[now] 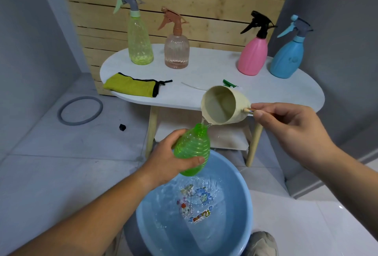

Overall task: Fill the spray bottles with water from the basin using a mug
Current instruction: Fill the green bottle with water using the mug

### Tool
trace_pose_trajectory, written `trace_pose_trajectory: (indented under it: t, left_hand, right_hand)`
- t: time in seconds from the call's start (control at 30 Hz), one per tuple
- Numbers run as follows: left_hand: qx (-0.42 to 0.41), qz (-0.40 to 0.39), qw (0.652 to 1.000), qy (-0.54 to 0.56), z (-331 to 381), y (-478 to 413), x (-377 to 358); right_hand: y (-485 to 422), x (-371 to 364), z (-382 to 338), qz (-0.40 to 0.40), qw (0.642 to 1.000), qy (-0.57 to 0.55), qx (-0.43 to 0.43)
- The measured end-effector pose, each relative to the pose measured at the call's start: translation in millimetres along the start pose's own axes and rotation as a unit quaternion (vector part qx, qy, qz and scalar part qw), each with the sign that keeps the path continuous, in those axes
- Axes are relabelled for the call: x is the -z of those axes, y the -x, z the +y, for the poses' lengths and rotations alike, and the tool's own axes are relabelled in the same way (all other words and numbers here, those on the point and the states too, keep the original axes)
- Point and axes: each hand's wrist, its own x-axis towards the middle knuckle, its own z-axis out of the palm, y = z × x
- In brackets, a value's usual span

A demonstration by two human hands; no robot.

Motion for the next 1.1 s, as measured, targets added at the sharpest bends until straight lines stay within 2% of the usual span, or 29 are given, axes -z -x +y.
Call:
trace_pose_trajectory:
  t: [1.1]
  left_hand:
    - [0.014,0.004,1.000,-0.006,3.3,3.9,-3.0]
  right_hand:
    - [3.5,-2.2,-6.6,0.006,0.992,0.091,0.086]
